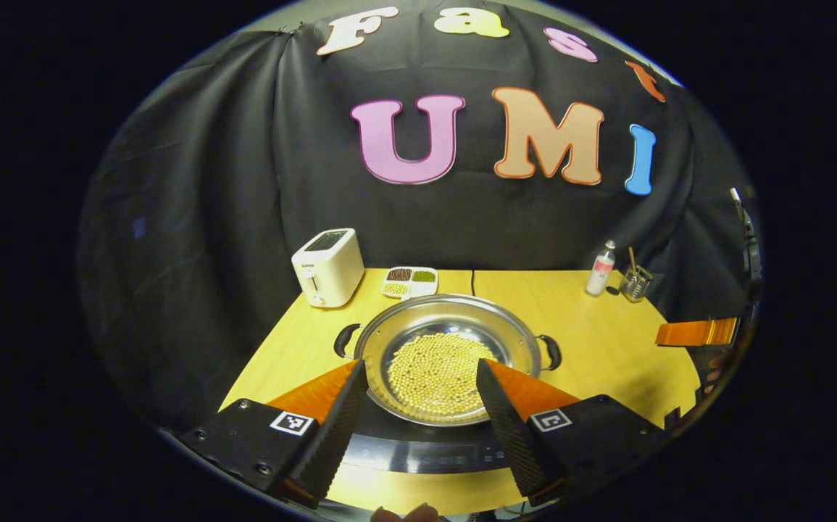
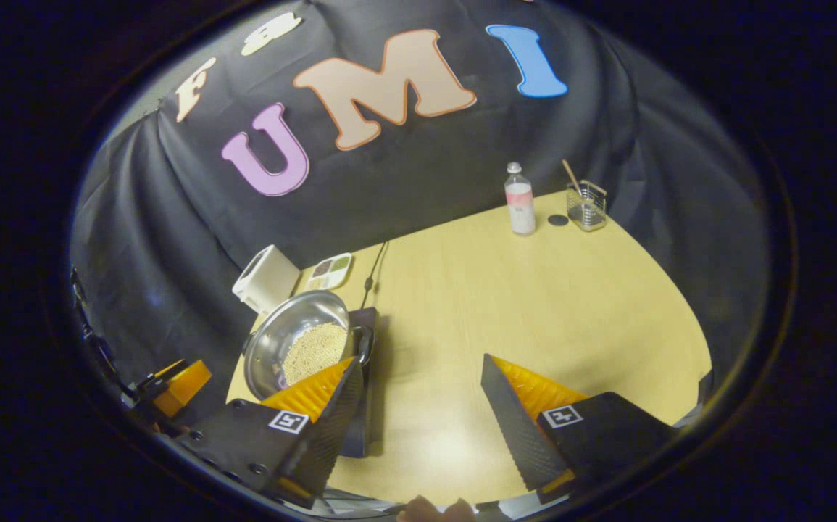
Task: First push the handle of the pot to place it horizontally, then grasp the pot with both hands and set it on the induction cooktop.
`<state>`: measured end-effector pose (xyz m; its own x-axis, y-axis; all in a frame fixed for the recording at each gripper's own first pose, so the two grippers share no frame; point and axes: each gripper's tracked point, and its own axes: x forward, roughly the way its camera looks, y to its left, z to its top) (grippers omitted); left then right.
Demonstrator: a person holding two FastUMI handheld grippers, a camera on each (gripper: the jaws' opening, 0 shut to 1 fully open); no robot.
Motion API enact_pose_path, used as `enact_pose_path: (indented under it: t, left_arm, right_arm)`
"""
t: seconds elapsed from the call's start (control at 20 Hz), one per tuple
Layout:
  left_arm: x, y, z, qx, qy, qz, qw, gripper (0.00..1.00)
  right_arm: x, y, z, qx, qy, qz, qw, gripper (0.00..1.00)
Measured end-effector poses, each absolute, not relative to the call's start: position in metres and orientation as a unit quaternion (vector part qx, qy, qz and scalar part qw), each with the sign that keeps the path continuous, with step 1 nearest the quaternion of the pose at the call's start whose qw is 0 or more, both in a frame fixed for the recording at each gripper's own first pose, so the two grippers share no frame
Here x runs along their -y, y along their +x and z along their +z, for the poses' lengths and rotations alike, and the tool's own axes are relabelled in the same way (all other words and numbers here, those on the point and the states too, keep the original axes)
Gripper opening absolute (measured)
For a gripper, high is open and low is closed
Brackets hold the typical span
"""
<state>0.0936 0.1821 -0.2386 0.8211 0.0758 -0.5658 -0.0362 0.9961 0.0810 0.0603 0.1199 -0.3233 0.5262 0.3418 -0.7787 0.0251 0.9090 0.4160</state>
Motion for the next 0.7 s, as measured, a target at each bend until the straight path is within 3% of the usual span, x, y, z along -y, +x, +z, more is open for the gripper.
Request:
enact_pose_path:
  t: [0.05, 0.1, 0.15, 0.7]
  left_arm:
    - [-0.172, 0.088, -0.225, -0.283, 0.032, 0.027, 0.958, 0.92]
    - [-0.163, 0.084, -0.209, -0.268, 0.032, 0.028, 0.962, 0.93]
    - [-0.154, 0.082, -0.194, -0.253, 0.034, 0.026, 0.966, 0.93]
    - [-0.069, 0.083, -0.045, -0.084, -0.004, -0.03, 0.996, 0.94]
  right_arm:
    - [-0.112, 0.06, -0.312, -0.465, 0.195, 0.097, 0.858, 1.0]
    - [-0.103, 0.061, -0.297, -0.448, 0.197, 0.101, 0.866, 1.0]
    - [-0.094, 0.064, -0.283, -0.425, 0.196, 0.105, 0.878, 0.92]
    - [-0.017, 0.077, -0.141, -0.231, 0.136, 0.077, 0.96, 0.92]
